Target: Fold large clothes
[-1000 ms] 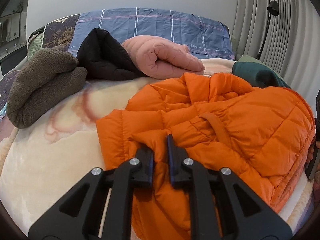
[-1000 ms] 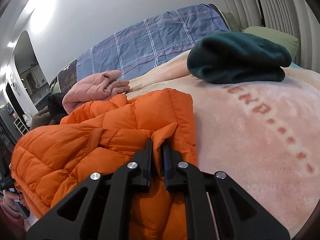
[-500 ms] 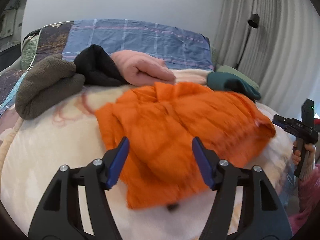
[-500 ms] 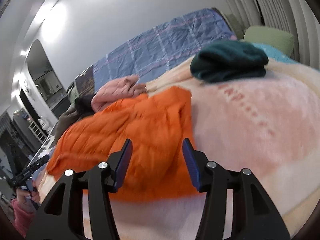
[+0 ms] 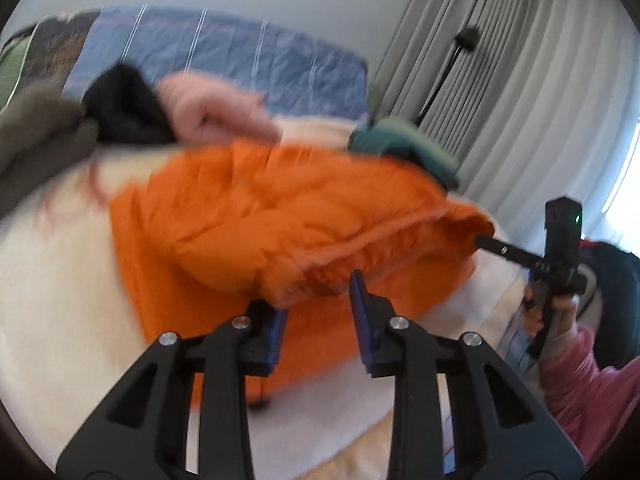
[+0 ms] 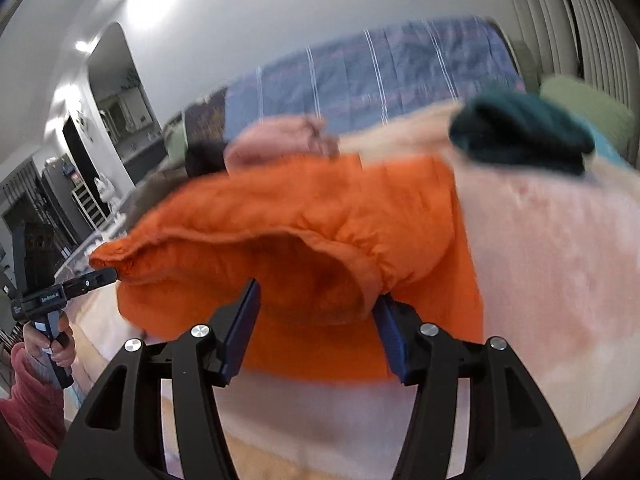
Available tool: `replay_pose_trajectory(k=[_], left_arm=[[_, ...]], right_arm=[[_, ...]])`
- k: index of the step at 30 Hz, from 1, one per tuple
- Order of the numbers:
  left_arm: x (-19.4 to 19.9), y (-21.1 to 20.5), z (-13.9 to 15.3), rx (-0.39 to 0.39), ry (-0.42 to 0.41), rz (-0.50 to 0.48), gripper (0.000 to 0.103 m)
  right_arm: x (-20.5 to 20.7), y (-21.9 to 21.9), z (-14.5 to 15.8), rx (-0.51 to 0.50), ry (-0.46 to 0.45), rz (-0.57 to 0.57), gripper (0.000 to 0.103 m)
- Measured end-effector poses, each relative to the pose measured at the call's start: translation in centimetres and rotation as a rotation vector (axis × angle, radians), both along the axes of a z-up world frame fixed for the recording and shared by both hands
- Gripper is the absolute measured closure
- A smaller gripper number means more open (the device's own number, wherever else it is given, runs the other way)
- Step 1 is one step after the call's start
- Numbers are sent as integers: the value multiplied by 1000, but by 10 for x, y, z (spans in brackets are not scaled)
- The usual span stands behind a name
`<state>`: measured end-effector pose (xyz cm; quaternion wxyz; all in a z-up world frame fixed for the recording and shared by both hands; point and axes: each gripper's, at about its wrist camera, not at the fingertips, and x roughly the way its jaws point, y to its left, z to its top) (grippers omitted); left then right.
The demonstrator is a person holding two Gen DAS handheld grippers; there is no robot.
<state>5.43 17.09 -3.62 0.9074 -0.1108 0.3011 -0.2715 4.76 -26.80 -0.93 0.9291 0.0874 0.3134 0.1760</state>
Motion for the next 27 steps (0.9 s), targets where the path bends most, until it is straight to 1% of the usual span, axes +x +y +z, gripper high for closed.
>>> replay_pose_trajectory(k=[1, 3, 4, 5, 6, 7, 8, 10, 12, 14, 15, 18, 21, 22, 23, 24, 25, 26, 27], left_arm=[[6, 0, 14, -6, -37, 3, 73], [24, -2, 40, -7, -92, 20, 65], [34, -2, 50, -4, -110, 35, 62], [45, -3, 58, -2, -129, 53, 55], [55, -3, 66, 9, -145, 75, 51], [68, -4, 74, 34, -165, 119, 49], [77, -4, 79, 52, -177, 159, 42], [93, -5, 85, 82, -189, 211, 37], [103, -5, 81, 115, -186, 211, 31], [108, -4, 71, 159, -166, 217, 28], [114, -4, 62, 182, -141, 222, 27], [132, 4, 26, 228, -39, 237, 26], [149, 9, -22, 361, 107, 314, 26], [151, 11, -32, 368, 134, 315, 26], [148, 14, -40, 352, 153, 304, 26], [143, 17, -47, 324, 162, 291, 26], [138, 17, -50, 311, 159, 281, 27], [135, 18, -51, 302, 157, 271, 31], [130, 18, -52, 283, 157, 253, 48]], right_arm=[[4, 1, 13, -3, -40, -3, 46], [17, 2, 41, -9, -129, -20, 44], [23, 1, 51, -7, -154, -27, 41], [32, 0, 62, -3, -177, -39, 37], [42, -2, 71, 0, -196, -59, 35], [54, -5, 80, 3, -216, -97, 33], [66, -9, 86, 1, -219, -137, 33], [85, -15, 89, -2, -194, -209, 33], [101, -17, 82, -7, -161, -208, 32], [114, -13, 66, -63, -116, -197, 32], [119, -12, 56, -90, -96, -195, 32], [141, -14, 8, -151, 20, -214, 32], [154, -25, -29, -186, 123, -283, 32], [154, -32, -42, -140, 165, -290, 37], [153, -39, -50, -80, 191, -279, 50], [149, -43, -55, -31, 204, -260, 57], [144, -43, -55, -19, 194, -253, 71], [139, -43, -52, -26, 175, -257, 83], [132, -41, -49, -39, 147, -266, 87]])
